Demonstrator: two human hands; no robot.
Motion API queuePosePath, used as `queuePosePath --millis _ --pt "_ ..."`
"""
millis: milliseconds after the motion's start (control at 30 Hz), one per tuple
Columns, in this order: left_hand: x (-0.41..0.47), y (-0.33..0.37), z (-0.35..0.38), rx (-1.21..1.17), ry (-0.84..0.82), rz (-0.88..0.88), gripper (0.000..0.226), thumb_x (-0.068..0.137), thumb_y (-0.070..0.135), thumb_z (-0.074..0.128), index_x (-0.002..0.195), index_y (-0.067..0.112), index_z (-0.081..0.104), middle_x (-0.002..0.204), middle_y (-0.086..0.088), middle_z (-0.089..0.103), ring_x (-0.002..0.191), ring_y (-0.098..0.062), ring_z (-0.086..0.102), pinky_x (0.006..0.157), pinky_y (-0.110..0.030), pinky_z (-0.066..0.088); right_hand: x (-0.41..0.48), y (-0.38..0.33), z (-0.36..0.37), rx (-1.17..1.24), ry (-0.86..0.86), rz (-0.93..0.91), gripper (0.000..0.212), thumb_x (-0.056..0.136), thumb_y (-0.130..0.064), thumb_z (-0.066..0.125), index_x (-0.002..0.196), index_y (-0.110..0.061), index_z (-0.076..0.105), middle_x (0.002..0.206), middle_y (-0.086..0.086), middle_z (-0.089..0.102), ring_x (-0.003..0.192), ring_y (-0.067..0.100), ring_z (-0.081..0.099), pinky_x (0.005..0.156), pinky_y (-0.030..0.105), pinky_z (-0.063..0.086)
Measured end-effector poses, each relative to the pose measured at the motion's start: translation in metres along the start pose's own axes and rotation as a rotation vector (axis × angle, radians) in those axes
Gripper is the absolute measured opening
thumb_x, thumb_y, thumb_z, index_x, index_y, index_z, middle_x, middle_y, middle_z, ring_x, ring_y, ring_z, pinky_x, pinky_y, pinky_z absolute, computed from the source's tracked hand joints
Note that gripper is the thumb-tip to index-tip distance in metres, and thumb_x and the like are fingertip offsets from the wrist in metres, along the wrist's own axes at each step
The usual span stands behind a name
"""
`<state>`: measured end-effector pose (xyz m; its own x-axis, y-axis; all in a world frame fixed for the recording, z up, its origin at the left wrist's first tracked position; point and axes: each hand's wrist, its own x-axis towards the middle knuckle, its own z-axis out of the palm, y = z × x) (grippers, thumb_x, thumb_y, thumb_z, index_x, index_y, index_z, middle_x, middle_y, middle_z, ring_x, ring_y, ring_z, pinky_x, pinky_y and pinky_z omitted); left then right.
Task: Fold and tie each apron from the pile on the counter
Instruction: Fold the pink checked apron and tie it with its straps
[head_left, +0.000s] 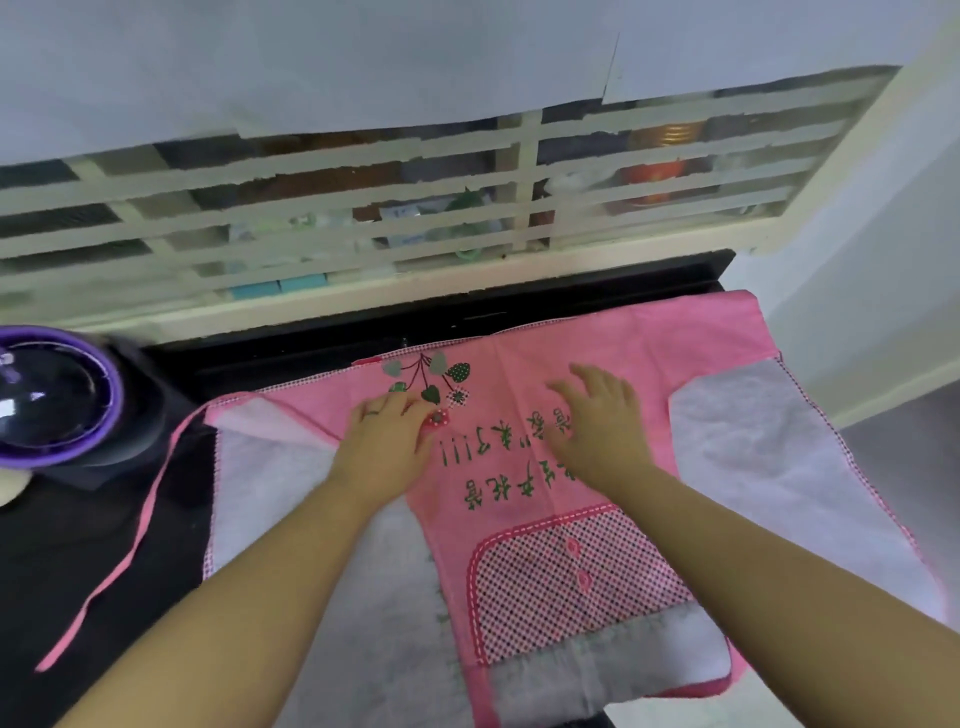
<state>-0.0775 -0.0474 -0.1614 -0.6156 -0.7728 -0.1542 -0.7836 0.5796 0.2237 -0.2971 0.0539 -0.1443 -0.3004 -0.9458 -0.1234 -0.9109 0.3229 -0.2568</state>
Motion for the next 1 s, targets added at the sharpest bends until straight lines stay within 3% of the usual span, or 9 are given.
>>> queuePosePath --millis 200,400,500,633,700,800,900,933,1000 --pt "-0.027 -0.07 -0.022 0.076 0.198 -0.146 0.049 0.081 0.011 0.06 0.13 0.019 0.057 0.131 -0.005 0.053 0.127 -0.029 0.044 0.113 -0.053 0.016 0.006 -0.104 0.029 0.039 -0.342 -0.327 0.053 0.094 -0.026 0.049 0.145 -0.019 0.035 0.155 0.007 0.022 0.143 0.027 0.017 0.117 0.048 0.013" --pt "-0.055 -0.142 -0.036 0.169 0.042 -0.283 0.062 0.091 0.019 0.052 0.149 0.028 0.03 0.153 -0.007 0.027 0.146 -0.031 0.009 0.116 -0.055 0.005 0.0 -0.126 0.053 -0.177 -0.538 -0.383 0.068 0.093 -0.039 0.051 0.15 -0.036 0.013 0.16 0.009 -0.012 0.146 0.034 -0.012 0.11 0.069 -0.001" --pt "-0.053 -0.156 -0.037 0.156 0.025 -0.236 0.061 0.093 0.019 0.049 0.149 0.025 0.028 0.15 -0.006 0.033 0.145 -0.03 0.012 0.117 -0.055 0.006 0.002 -0.127 0.048 -0.155 -0.573 -0.382 0.066 0.092 -0.04 0.051 0.149 -0.038 0.017 0.16 0.007 -0.013 0.146 0.033 -0.013 0.108 0.071 -0.001" --pt "-0.042 -0.162 -0.039 0.237 -0.084 -0.043 0.059 0.094 0.016 0.047 0.149 0.027 0.029 0.158 -0.002 0.018 0.148 -0.025 0.002 0.117 -0.05 -0.002 0.002 -0.128 0.044 -0.134 -0.591 -0.373 0.067 0.091 -0.04 0.052 0.149 -0.036 0.02 0.159 0.008 -0.015 0.145 0.034 -0.014 0.108 0.072 0.001" --pt "-0.035 -0.16 -0.04 0.348 -0.137 0.046 0.054 0.093 0.016 0.048 0.145 0.025 0.035 0.153 0.0 0.029 0.147 -0.022 0.009 0.117 -0.048 -0.005 0.001 -0.129 0.045 -0.143 -0.582 -0.373 0.069 0.09 -0.04 0.054 0.149 -0.036 0.019 0.159 0.009 -0.015 0.145 0.035 -0.014 0.107 0.073 0.001" --pt "-0.033 -0.158 -0.046 0.424 -0.14 0.144 0.028 0.088 0.018 0.053 0.116 0.021 0.052 0.117 0.002 0.057 0.122 -0.019 0.046 0.118 -0.044 -0.002 0.001 -0.128 0.049 -0.168 -0.561 -0.379 0.074 0.088 -0.038 0.059 0.149 -0.038 0.017 0.159 0.008 -0.016 0.145 0.034 -0.015 0.107 0.073 0.0" --pt "-0.048 -0.173 -0.045 0.462 -0.054 0.24 0.026 0.063 0.009 0.078 0.072 0.02 0.056 0.07 0.004 0.062 0.073 -0.02 0.061 0.101 -0.044 0.041 0.0 -0.127 0.053 -0.178 -0.551 -0.381 0.078 0.086 -0.035 0.061 0.149 -0.04 0.014 0.159 0.008 -0.017 0.145 0.033 -0.016 0.107 0.072 -0.001" --pt "-0.055 -0.176 -0.047 0.426 -0.056 0.215 0.031 0.057 0.008 0.081 0.067 0.021 0.054 0.064 0.006 0.06 0.065 -0.02 0.059 0.09 -0.04 0.047 -0.001 -0.126 0.054 -0.185 -0.545 -0.381 0.079 0.086 -0.036 0.061 0.149 -0.041 0.013 0.159 0.008 -0.018 0.145 0.033 -0.017 0.107 0.072 -0.001" --pt "-0.073 -0.18 -0.045 0.332 -0.189 0.075 0.019 0.072 0.019 0.07 0.078 0.024 0.052 0.08 0.009 0.054 0.077 -0.017 0.054 0.091 -0.035 0.04 -0.004 -0.126 0.055 -0.205 -0.53 -0.384 0.078 0.087 -0.039 0.058 0.149 -0.041 0.01 0.158 0.008 -0.019 0.145 0.031 -0.019 0.107 0.071 -0.003"
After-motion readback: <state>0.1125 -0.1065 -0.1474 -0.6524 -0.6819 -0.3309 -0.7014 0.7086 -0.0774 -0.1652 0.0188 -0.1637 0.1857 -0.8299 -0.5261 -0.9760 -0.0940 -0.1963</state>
